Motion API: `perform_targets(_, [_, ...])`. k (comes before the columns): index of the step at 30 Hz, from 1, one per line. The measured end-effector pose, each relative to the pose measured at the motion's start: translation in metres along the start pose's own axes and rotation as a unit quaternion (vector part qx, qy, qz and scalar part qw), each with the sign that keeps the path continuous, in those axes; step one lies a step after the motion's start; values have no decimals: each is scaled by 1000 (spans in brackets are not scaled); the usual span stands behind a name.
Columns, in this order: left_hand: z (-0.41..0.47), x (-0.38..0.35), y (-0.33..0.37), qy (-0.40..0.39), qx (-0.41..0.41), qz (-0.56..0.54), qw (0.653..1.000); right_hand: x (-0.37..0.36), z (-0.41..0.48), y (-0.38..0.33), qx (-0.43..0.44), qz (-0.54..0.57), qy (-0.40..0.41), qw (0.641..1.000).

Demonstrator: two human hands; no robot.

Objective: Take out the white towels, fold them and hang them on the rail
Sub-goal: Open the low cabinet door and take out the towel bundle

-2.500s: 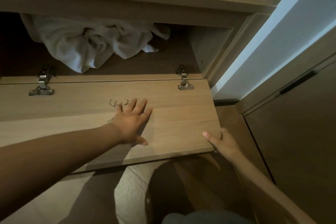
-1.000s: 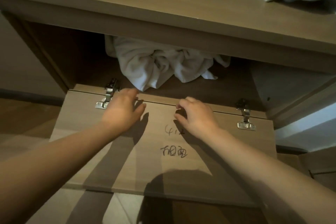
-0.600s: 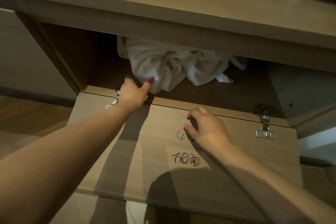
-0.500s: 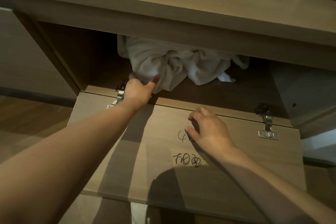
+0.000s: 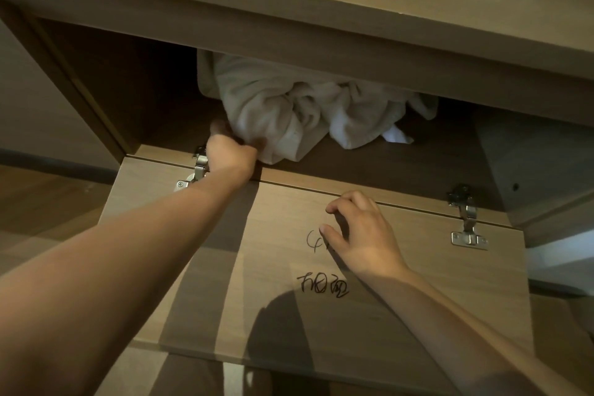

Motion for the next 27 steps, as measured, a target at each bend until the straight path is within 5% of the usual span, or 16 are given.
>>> perform_targets(6, [-44,-5,7,-26,-54,42,997,7,-4,4,-7,54,2,999])
perform_targets(15, [-134,14,-4,-125,37,0,991,41,-26,40,-78,106,62,989])
perform_targets(20, [-116,58,27,-45,21,-6,999,45,-25,25,-72,134,57,987])
perform_targets(27, [-86,24,11,-187,230,-95,950,47,-21,3,-46,156,36,986])
Point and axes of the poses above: each hand's wrist, its own z-axis towards the middle knuckle, its own x-axis out of the back of the hand, y = z × x, the point moved 10 cm from there along z, towards the middle knuckle, and after that the axes turned 11 degrees about -z, right-handed, at the moved point
